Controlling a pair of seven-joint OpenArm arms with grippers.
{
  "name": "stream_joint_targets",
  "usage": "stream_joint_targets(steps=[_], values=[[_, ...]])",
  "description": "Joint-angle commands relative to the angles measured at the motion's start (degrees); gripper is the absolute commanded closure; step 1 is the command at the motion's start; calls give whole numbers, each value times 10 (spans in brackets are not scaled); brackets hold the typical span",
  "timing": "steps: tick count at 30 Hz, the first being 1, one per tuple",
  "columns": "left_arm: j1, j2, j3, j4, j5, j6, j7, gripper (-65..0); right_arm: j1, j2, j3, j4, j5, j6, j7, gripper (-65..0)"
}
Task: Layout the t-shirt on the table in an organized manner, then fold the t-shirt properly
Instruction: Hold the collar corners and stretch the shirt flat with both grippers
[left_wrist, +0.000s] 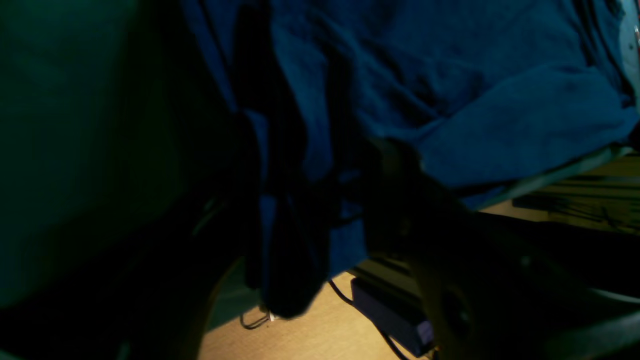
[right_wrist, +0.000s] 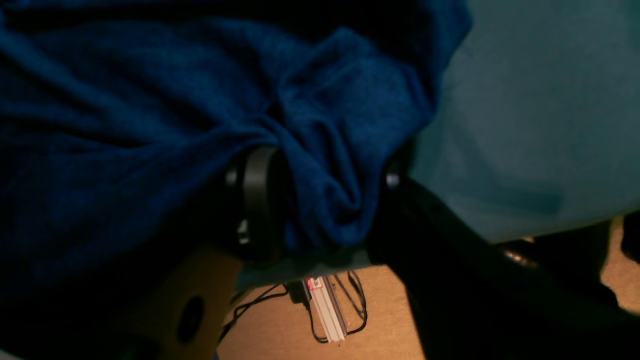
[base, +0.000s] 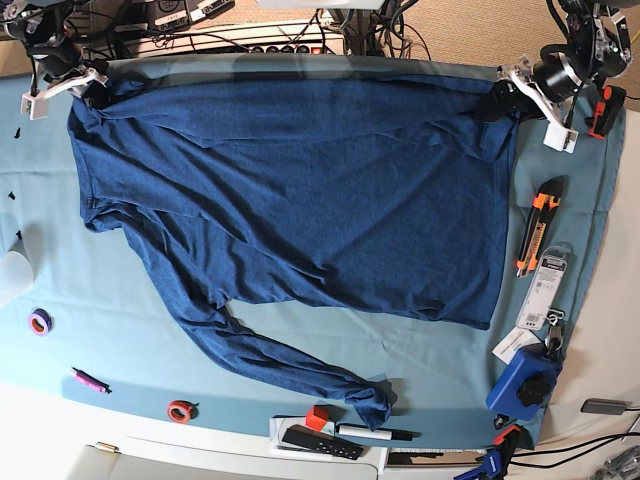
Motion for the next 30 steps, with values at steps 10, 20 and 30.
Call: stream_joint_targets(steps=[10,20,30], values=[[-9,-8,-5,5,65,22,4,-299,-2,26,5,10,-43,-1,24,-252],[-15,-9,-5,5,95,22,-10,-299,-2,26,5,10,-82,-4,60,-252],[-20,-9,-5,5,94,22,-10,-299,-2,26,5,10,-75,15,53,-336]])
